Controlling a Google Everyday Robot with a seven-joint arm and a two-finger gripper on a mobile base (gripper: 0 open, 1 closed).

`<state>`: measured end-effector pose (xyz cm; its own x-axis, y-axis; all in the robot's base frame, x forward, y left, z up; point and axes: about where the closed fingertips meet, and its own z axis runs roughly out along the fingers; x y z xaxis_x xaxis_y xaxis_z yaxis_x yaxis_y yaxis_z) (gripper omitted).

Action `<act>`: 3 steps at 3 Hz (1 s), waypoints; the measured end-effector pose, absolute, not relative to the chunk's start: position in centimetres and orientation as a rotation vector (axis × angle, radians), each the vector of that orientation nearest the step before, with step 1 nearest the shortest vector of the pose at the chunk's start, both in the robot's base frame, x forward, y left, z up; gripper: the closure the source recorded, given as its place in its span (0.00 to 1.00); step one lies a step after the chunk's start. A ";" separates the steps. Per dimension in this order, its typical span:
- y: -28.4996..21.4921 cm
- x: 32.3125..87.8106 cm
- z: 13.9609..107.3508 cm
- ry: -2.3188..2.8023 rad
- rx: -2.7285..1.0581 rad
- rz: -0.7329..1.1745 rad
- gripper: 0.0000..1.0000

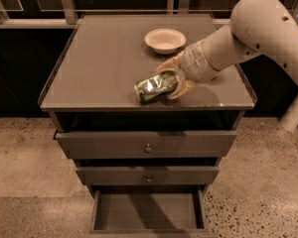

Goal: Pick green can from bottom drawer and place on counter

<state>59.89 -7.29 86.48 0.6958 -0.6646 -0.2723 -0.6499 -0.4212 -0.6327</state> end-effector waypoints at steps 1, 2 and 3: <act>-7.3 59.9 86.5 1.000 -2.162 -0.025 0.14; -7.3 59.9 86.5 1.000 -2.162 -0.025 0.00; -7.3 59.9 86.5 1.000 -2.162 -0.025 0.00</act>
Offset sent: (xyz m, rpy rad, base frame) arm 0.0000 0.0000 0.0000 0.0000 0.0000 0.0001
